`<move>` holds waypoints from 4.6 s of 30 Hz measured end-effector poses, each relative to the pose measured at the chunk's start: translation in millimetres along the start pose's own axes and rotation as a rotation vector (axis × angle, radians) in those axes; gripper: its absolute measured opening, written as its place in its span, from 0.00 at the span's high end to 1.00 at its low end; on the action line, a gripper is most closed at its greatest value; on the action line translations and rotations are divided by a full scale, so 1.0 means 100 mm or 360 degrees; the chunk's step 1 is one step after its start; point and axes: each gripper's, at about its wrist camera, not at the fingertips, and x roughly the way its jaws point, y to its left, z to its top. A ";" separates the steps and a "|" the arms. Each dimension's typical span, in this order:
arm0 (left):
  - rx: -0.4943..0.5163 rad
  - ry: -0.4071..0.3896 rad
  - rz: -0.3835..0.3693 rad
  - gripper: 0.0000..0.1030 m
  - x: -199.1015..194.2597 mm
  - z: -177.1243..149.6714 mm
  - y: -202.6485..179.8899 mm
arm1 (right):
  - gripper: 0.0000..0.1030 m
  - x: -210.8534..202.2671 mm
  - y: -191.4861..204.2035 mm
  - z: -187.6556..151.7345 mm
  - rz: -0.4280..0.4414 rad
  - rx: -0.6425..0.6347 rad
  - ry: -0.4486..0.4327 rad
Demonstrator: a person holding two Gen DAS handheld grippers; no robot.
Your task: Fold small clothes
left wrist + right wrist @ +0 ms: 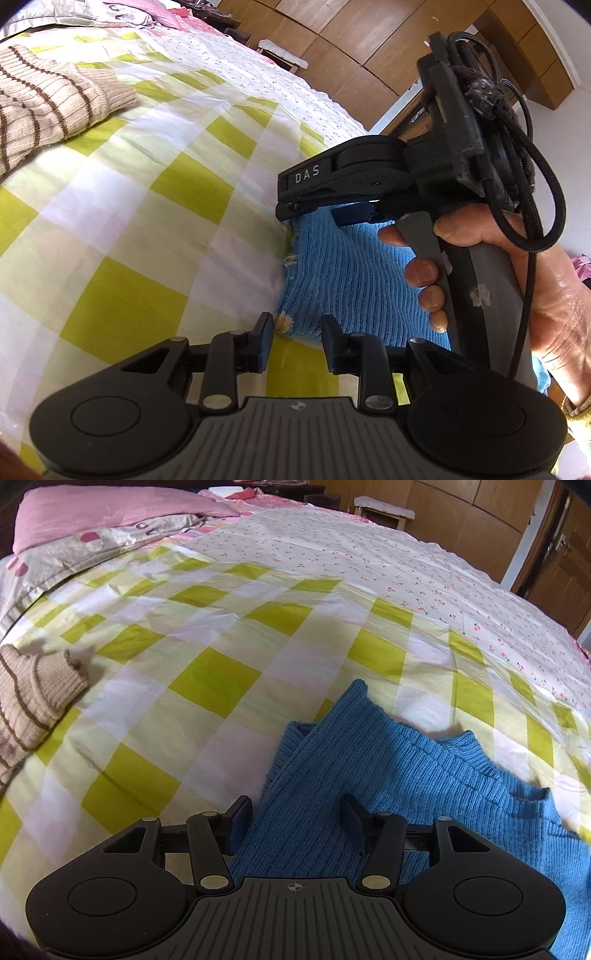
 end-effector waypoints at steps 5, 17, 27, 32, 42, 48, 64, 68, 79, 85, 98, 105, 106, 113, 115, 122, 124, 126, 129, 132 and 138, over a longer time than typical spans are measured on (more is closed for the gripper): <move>0.0010 -0.0006 -0.0012 0.62 0.01 -0.01 0.00 | 0.69 -0.02 -0.07 0.00 -0.0025 -0.0004 -0.0002; 0.0002 -0.0062 -0.0019 0.55 0.02 -0.06 0.01 | 0.87 -0.26 -0.35 -0.06 0.0112 0.0111 -0.0077; 0.0156 -0.0178 0.0101 0.59 0.19 -0.11 -0.31 | 0.89 -0.51 -0.61 -0.10 0.0269 0.0230 -0.0164; 0.0209 -0.0210 0.0094 0.81 0.18 -0.06 -0.57 | 0.89 -0.71 -0.92 -0.19 0.0339 0.0353 -0.0236; 0.0519 -0.0275 -0.0099 0.84 0.16 -0.05 -1.54 | 0.89 -1.20 -1.96 -0.55 0.0400 0.0678 -0.0419; 0.0649 -0.0204 -0.0157 0.84 0.35 -0.20 -1.97 | 0.89 -1.30 -2.46 -0.87 0.0385 0.0825 -0.0461; 0.0934 0.0028 -0.0116 0.84 0.74 -0.80 -2.54 | 0.89 -0.96 -3.18 -1.81 0.0428 0.1143 -0.0403; 0.1006 0.0061 -0.0083 0.84 0.79 -0.94 -2.62 | 0.89 -0.85 -3.28 -1.91 0.0459 0.1198 -0.0359; 0.1073 0.0077 -0.0039 0.84 0.80 -1.01 -2.73 | 0.77 -0.81 -3.34 -1.89 0.0521 0.1229 -0.0358; 0.1114 0.0090 -0.0040 0.84 0.78 -1.06 -2.74 | 0.59 -0.83 -3.34 -1.87 0.0562 0.1234 -0.0385; 0.1131 0.0116 -0.0047 0.84 0.77 -1.10 -2.76 | 0.86 -0.74 -3.35 -1.92 0.0486 0.1262 -0.0378; 0.1133 0.0116 -0.0050 0.84 0.76 -1.09 -2.76 | 0.88 -0.79 -3.37 -1.93 0.0471 0.1258 -0.0421; 0.1132 0.0118 -0.0056 0.84 0.76 -1.09 -2.76 | 0.88 -0.77 -3.37 -1.93 0.0457 0.1250 -0.0413; 0.1123 0.0163 -0.0068 0.84 0.80 -1.12 -2.72 | 0.88 -0.67 -3.41 -2.02 0.0432 0.1289 -0.0367; 0.1115 0.0170 -0.0075 0.84 0.79 -1.10 -2.70 | 0.88 -0.68 -3.40 -2.02 0.0425 0.1292 -0.0366; 0.1121 0.0186 -0.0095 0.84 0.70 -1.06 -2.71 | 0.83 -0.73 -3.44 -2.05 0.0417 0.1312 -0.0363; 0.1137 0.0185 -0.0107 0.84 0.67 -1.07 -2.73 | 0.83 -0.76 -3.46 -2.06 0.0409 0.1310 -0.0369; 0.1148 0.0183 -0.0120 0.84 0.62 -1.07 -2.73 | 0.83 -0.82 -3.47 -2.06 0.0402 0.1312 -0.0377; 0.1151 0.0187 -0.0152 0.84 0.53 -1.04 -2.71 | 0.83 -0.93 -3.48 -2.04 0.0350 0.1291 -0.0420; 0.1172 0.0182 -0.0176 0.84 0.40 -1.01 -2.69 | 0.82 -1.04 -3.52 -2.04 0.0274 0.1280 -0.0467; 0.1142 0.0114 -0.0217 0.84 0.18 -0.89 -2.66 | 0.82 -1.17 -3.47 -1.96 0.0390 0.1223 -0.0575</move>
